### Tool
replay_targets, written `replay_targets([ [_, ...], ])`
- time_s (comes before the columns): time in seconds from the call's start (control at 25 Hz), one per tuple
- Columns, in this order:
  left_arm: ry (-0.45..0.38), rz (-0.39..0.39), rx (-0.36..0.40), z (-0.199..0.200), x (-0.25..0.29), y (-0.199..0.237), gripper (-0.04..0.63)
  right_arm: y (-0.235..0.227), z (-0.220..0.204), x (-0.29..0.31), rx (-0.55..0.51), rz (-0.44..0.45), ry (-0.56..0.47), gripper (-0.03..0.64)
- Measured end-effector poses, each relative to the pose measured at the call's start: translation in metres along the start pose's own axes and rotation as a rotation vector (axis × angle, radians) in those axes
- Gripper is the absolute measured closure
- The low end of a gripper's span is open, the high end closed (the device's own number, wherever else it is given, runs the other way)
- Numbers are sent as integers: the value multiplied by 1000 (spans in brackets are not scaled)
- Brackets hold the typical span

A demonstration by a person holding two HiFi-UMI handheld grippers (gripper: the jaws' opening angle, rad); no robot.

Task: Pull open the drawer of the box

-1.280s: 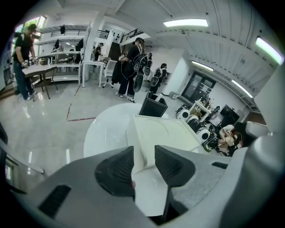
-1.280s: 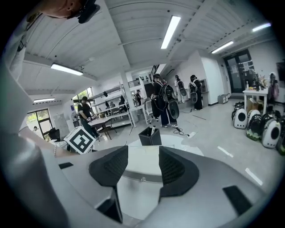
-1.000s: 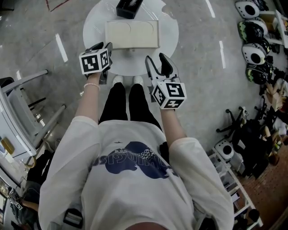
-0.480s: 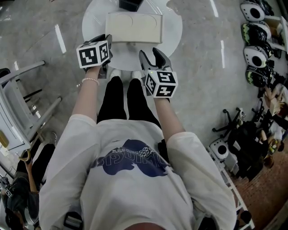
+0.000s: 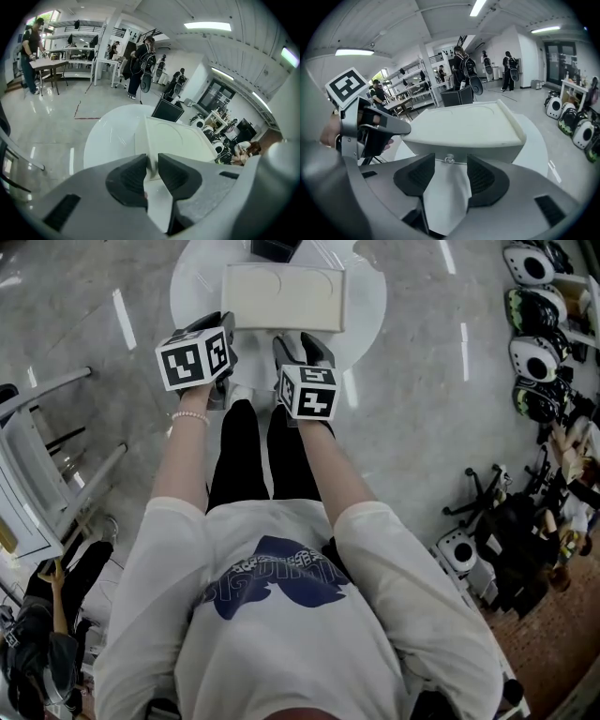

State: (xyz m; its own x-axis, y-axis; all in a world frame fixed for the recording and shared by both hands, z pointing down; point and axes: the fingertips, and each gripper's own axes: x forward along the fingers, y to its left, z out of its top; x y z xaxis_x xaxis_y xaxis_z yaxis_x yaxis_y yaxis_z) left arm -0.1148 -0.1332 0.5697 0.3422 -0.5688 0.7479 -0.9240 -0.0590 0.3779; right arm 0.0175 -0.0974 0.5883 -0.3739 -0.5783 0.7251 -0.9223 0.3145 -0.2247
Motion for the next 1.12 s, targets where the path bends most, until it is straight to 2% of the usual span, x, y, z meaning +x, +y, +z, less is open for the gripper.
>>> replay_targets([
  [0.28,-24,-9,-21,2,0,2,509,6,-7,21,-8,-29,36,429],
  [0.64,-22,-27,-28,0,2,2,508,5,-14,31,46,-79,41,480],
  [0.8,-12,-26,-37,-2,2,5,508,1,-14,32,62,-122,39,527],
  [1.0,12,-37,-52,-1,2,6,508,4,-12,32,32,-147,43,555],
  [1.12,36,-53,-87,-2,2,7,508,6,-13,32,20,-158,49,555],
])
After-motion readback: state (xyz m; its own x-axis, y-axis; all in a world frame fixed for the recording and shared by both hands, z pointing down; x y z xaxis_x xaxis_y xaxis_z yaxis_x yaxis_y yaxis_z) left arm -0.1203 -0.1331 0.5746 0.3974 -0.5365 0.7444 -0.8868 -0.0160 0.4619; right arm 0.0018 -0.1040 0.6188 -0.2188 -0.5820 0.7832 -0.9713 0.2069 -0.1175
